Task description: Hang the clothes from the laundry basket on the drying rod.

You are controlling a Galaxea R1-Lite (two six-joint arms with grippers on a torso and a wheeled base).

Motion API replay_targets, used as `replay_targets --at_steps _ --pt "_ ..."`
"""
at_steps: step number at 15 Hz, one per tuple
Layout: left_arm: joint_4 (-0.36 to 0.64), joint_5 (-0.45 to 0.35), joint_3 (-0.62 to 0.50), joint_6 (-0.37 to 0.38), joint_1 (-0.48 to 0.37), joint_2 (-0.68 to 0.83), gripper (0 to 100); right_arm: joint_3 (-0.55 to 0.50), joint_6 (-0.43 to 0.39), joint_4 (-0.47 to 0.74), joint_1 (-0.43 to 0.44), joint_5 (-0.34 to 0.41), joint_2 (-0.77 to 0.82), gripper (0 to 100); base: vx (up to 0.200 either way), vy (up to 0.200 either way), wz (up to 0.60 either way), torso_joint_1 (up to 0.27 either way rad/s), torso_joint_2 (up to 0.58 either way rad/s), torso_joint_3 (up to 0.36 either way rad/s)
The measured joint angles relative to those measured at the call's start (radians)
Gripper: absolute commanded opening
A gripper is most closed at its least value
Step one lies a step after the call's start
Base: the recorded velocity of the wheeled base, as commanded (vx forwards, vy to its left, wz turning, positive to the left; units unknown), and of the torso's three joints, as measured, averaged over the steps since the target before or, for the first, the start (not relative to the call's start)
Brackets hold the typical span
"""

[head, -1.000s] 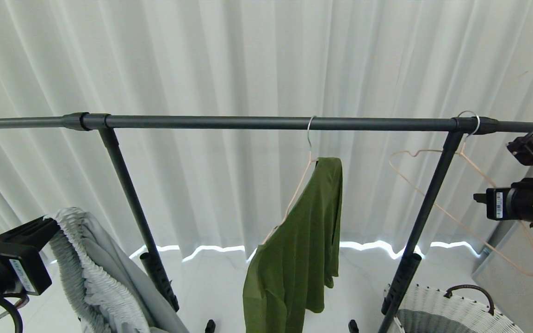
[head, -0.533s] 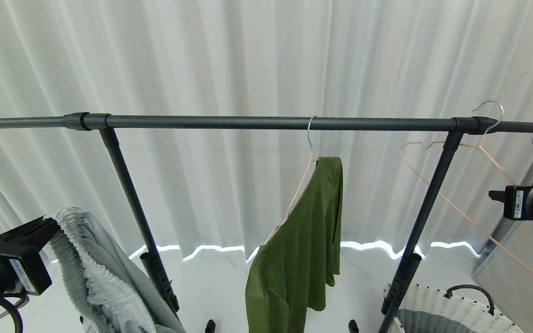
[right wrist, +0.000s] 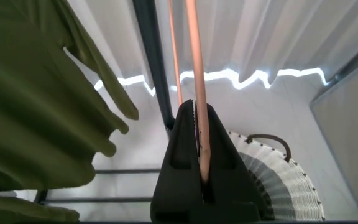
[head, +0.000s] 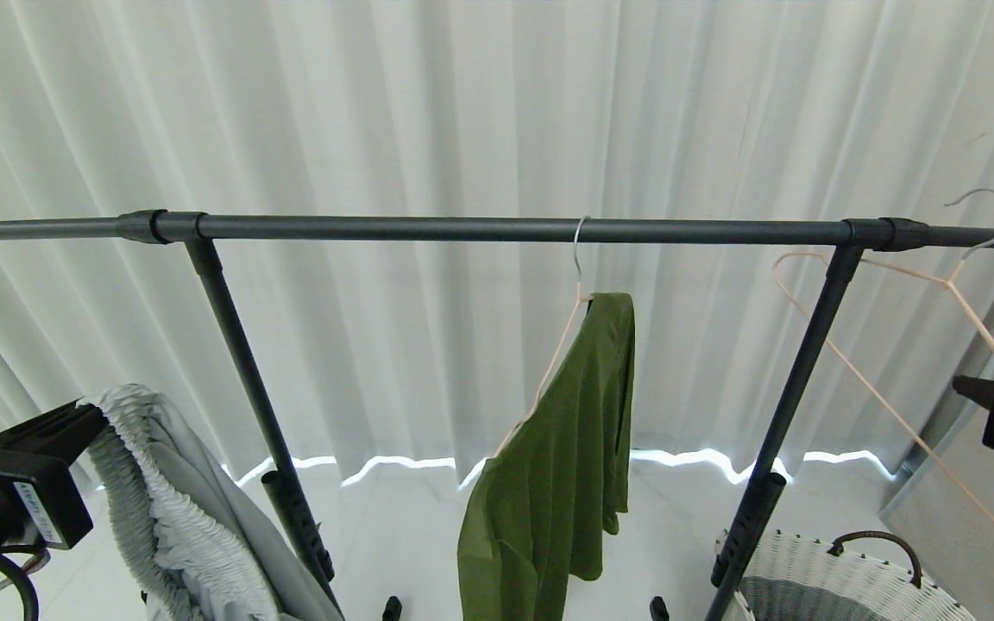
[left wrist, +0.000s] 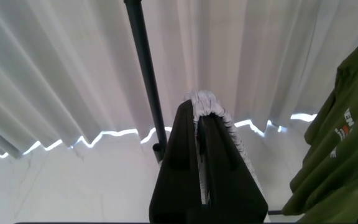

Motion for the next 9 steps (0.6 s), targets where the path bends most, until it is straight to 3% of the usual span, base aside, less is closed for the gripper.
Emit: replay_targets --at_steps 7,9 --pt "0.001 0.006 0.007 0.002 0.000 0.000 0 0.021 -0.016 -0.016 -0.027 0.002 -0.026 0 0.000 0.000 0.00 0.000 0.00 0.000" --pt "0.001 0.010 0.008 0.003 0.002 0.002 0 0.022 -0.016 -0.016 -0.027 0.002 -0.026 0 -0.200 0.000 0.00 0.002 0.00 0.005"
